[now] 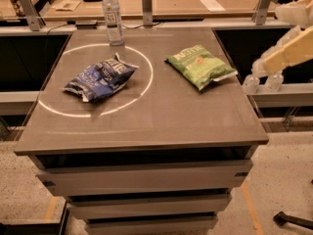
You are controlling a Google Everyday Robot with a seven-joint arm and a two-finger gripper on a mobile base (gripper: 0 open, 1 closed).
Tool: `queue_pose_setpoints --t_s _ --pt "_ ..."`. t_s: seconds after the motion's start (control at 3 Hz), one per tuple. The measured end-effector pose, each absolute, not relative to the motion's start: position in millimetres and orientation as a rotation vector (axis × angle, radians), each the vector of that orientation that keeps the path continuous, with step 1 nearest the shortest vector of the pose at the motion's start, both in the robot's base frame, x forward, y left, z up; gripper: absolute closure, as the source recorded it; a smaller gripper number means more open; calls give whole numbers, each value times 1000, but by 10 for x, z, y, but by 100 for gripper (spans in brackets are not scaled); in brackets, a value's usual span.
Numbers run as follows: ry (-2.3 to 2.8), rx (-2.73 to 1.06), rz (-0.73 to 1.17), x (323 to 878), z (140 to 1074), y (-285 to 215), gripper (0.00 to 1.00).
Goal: Move blue plastic bottle near blue chip bag
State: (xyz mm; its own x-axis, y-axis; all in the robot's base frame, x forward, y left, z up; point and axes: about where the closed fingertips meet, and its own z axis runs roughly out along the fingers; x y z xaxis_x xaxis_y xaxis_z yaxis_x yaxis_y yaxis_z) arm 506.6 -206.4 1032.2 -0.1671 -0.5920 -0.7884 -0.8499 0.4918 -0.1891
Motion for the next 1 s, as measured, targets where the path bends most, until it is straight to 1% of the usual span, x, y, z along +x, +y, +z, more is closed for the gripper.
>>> queue_pose_setpoints --t_s 0.33,0.67,1.0 --pt "1823 -1074 437 5283 10503 -1917 0" --pt "1769 -926 533 5941 10523 -1713 0" --pt "1769 -926 533 5941 10523 -1712 0"
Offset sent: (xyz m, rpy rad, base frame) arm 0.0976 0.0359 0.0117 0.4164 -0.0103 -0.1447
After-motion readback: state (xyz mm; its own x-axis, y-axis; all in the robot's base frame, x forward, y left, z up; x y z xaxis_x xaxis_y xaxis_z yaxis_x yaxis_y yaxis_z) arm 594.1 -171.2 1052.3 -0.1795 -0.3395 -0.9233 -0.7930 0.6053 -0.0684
